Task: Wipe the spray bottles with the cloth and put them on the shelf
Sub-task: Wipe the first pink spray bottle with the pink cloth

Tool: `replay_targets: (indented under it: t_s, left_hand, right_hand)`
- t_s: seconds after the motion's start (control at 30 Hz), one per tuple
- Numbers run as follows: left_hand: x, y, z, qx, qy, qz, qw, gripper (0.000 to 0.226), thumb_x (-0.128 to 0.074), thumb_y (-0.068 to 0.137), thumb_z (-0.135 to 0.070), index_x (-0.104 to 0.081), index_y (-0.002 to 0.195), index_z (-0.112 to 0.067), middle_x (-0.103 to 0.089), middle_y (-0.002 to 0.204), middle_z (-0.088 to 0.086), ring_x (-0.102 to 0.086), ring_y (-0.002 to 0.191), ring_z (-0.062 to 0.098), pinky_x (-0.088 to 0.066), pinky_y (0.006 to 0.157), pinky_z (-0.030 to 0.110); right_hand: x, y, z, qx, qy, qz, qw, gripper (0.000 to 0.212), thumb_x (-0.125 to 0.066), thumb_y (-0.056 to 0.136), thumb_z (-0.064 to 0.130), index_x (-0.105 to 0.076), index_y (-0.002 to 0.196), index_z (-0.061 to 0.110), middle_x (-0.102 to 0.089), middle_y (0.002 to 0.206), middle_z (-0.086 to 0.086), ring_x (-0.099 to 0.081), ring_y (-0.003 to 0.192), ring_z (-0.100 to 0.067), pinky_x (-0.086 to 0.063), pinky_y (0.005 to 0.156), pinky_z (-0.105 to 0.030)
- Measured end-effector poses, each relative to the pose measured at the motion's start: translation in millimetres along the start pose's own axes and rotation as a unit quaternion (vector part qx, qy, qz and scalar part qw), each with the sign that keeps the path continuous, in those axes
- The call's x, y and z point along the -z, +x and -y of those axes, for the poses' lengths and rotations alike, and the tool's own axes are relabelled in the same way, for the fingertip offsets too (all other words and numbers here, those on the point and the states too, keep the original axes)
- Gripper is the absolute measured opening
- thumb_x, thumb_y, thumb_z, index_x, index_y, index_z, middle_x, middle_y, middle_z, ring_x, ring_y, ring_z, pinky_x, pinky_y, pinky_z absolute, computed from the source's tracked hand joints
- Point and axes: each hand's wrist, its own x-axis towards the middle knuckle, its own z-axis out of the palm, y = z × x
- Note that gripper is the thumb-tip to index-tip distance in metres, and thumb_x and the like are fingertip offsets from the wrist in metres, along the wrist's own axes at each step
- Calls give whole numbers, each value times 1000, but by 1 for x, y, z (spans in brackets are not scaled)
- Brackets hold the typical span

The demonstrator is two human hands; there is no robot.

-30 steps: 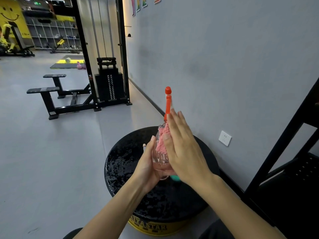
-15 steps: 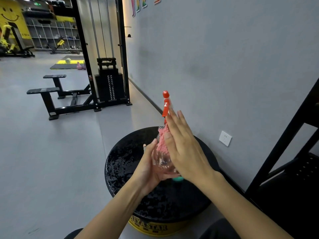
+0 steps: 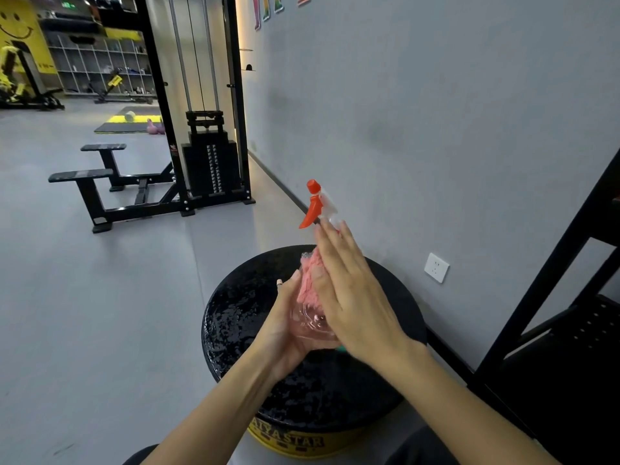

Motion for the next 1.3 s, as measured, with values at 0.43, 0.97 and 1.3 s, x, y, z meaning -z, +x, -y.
replay_targets:
  t_s: [0.43,0.97,1.3]
  left_hand:
    - [5,3,-1,19,-21,-21,999,60,-40,89,-56,-61,128,-16,-68,124,10,-66,112,23,-59,77,33]
    - [7,9,-5,-16,-101,-38,994,53,-36,98,-48,-74,106,-12,-72,110,13,-71,99,22,-60,78,32]
    - [4,2,-5,18,-21,-31,999,51,-32,98,-54,-63,123,-21,-73,111,10,-74,90,25,-60,62,39]
  right_hand:
    - [-15,-31,6,49,-71,4,996,57,-30,106,27,-1,155,24,10,162,14,13,148,-7,-3,123,-40]
    - [-18,-28,10,30,-8,8,999,56,-27,107,30,2,154,27,11,161,16,17,147,-4,-3,122,-43]
    - [0,10,-1,1,13,-7,1000,55,-17,103,41,-9,155,25,0,162,15,16,145,2,-10,122,-40]
